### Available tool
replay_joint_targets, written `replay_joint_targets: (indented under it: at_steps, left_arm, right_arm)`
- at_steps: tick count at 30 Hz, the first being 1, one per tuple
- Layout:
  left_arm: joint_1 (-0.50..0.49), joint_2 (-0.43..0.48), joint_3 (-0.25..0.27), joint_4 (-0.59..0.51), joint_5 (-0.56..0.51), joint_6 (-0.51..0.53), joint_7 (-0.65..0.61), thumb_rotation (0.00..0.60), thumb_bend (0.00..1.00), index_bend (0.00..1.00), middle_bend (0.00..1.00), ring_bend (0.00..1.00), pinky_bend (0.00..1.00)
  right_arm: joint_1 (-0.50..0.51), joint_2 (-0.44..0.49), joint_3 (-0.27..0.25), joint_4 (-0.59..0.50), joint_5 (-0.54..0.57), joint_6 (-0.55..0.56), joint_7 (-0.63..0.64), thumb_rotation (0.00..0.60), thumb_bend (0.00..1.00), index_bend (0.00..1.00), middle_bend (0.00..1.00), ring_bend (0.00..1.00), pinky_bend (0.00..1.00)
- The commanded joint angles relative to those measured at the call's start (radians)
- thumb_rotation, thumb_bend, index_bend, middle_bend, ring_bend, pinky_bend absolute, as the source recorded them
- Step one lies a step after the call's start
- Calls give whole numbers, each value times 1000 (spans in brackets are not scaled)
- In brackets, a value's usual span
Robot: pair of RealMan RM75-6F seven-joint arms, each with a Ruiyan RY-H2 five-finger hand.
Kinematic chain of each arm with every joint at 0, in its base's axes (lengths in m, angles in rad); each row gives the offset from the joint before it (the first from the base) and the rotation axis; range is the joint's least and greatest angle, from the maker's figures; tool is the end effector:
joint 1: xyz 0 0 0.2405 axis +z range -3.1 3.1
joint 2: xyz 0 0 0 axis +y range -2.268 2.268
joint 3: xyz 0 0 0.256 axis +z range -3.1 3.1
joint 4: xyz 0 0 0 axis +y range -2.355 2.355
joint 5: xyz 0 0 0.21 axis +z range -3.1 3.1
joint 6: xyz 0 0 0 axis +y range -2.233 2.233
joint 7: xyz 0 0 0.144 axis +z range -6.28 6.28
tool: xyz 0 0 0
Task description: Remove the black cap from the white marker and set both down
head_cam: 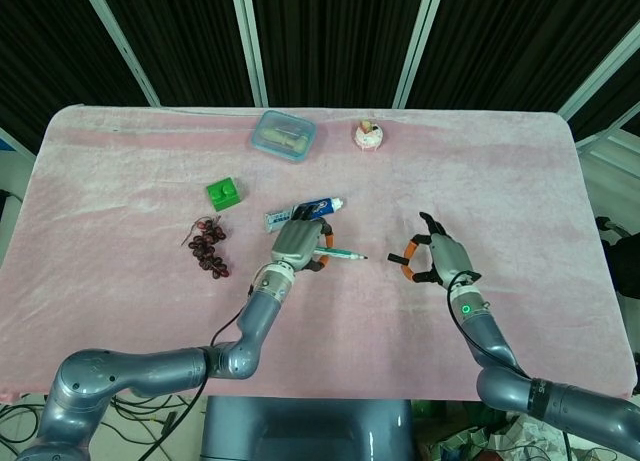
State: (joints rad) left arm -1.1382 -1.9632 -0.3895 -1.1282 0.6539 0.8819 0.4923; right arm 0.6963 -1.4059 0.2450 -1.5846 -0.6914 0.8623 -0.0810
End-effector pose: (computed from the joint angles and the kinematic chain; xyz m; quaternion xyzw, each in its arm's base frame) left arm -0.0117 0.3871 -0.1142 -0.7056 -0.4593 -0.3865 0.3764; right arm -0.1986 -0.3506 0.0206 0.5577 -0.6316 0.3629 0.3979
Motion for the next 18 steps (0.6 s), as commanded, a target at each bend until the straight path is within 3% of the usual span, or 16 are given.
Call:
replay_joint_targets:
  at_steps: [1, 8, 10, 14, 18]
  left_arm:
    - [7, 1, 6, 9, 4, -5, -7, 600, 500, 738, 329, 0, 0]
    - [14, -15, 27, 47, 15, -30, -16, 600, 493, 697, 323, 0, 0]
    - [15, -14, 33, 48, 17, -37, -11, 600, 459, 652, 306, 0, 0]
    - [15, -1, 34, 33, 2, -58, 0, 600, 293, 406, 232, 0, 0]
    - [13, 13, 32, 16, 3, -60, 5, 600, 212, 217, 177, 0, 0]
  right_arm:
    - [-7, -2, -9, 9, 0, -11, 10, 600, 355, 746, 0, 46, 166]
    - [-9, -36, -36, 54, -8, -47, 17, 600, 312, 709, 0, 45, 166]
    - [-4, -36, -43, 59, -4, -63, 10, 600, 258, 602, 0, 43, 166]
    - [5, -21, -54, 52, 7, -90, -5, 600, 112, 260, 0, 30, 166]
    - [13, 2, -55, 31, 20, -113, -8, 600, 31, 54, 0, 17, 159]
